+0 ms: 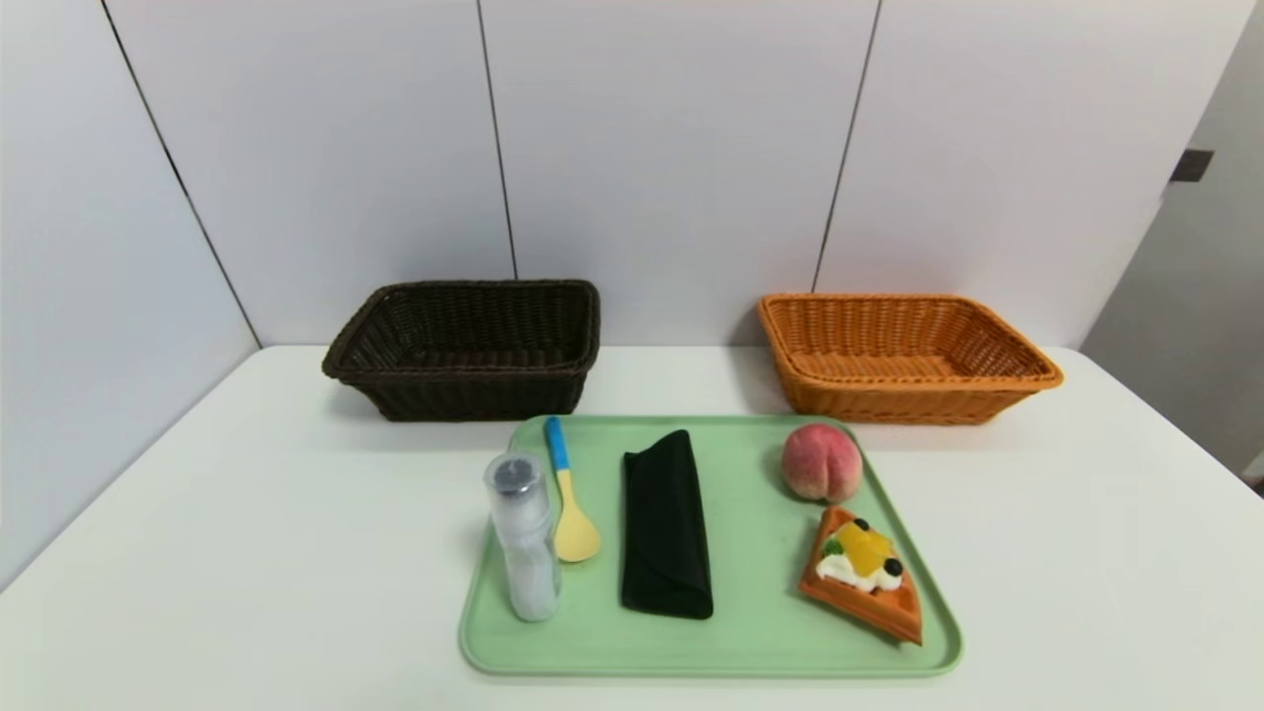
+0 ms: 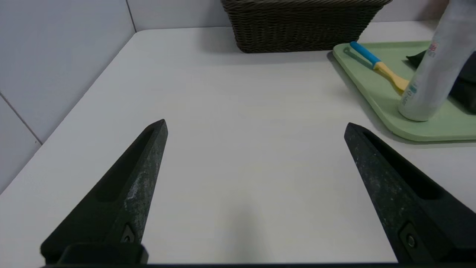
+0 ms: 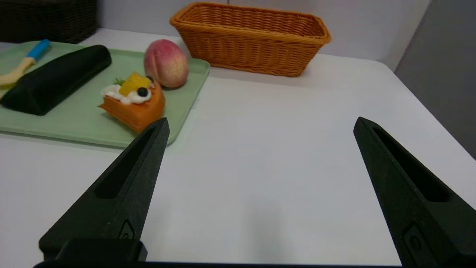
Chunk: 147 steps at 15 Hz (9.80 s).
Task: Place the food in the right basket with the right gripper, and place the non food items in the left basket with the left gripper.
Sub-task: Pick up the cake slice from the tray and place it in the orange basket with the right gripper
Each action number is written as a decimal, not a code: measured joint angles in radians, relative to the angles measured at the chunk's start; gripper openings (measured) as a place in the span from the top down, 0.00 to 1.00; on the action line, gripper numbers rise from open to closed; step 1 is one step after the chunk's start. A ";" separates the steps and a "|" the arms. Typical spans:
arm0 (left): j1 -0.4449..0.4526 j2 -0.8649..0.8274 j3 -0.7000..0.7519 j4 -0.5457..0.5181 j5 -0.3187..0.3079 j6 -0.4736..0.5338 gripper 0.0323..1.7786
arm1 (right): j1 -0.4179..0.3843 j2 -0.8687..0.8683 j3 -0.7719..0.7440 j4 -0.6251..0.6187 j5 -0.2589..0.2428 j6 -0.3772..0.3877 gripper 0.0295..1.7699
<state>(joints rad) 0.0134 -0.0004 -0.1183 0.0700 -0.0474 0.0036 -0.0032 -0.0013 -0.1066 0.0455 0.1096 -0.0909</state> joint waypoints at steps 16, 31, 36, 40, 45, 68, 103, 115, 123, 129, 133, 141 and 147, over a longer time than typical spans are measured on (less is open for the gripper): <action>-0.001 0.709 -0.474 -0.207 -0.107 -0.012 0.05 | -0.004 0.646 -0.620 0.082 0.191 -0.031 0.03; -0.019 1.156 -0.494 -0.484 -0.109 -0.015 0.05 | 0.259 1.322 -0.896 -0.008 0.182 -0.031 0.03; -0.022 1.194 -0.500 -0.485 -0.111 -0.009 0.05 | 0.315 1.341 -1.064 0.396 0.169 -0.037 0.03; -0.030 1.201 -0.503 -0.484 -0.118 -0.005 0.05 | 0.345 1.421 -1.240 0.770 0.125 -0.104 0.03; -0.046 1.202 -0.499 -0.485 -0.116 -0.005 0.05 | 0.384 1.548 -1.264 0.832 0.102 -0.169 0.03; -0.058 1.210 -0.501 -0.486 -0.136 -0.005 0.05 | 0.503 1.808 -1.076 0.576 -0.011 -0.174 0.03; -0.058 1.306 -0.505 -0.577 -0.139 -0.007 0.05 | 0.185 1.784 -1.653 0.529 -0.017 -0.124 0.52; -0.058 1.312 -0.506 -0.579 -0.142 -0.007 0.05 | -0.027 2.123 -1.840 0.407 -0.079 -0.106 0.52; -0.058 1.314 -0.506 -0.579 -0.144 -0.008 0.05 | -0.034 2.225 -1.842 0.410 -0.107 -0.111 0.52; -0.058 1.314 -0.505 -0.579 -0.145 -0.008 0.05 | -0.035 2.239 -1.841 0.408 -0.110 -0.111 0.52; -0.058 1.314 -0.505 -0.579 -0.144 -0.009 0.05 | -0.034 2.244 -1.840 0.408 -0.148 -0.113 0.45; -0.058 1.311 -0.506 -0.579 -0.146 -0.009 0.05 | -0.030 2.243 -1.840 0.405 -0.148 -0.114 0.18; -0.058 1.306 -0.507 -0.579 -0.147 -0.008 0.05 | -0.023 2.186 -1.839 0.415 -0.150 -0.117 0.10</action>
<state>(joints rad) -0.0447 1.3051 -0.6249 -0.5089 -0.1947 -0.0047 -0.0257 2.1845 -1.9455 0.4602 -0.0402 -0.2083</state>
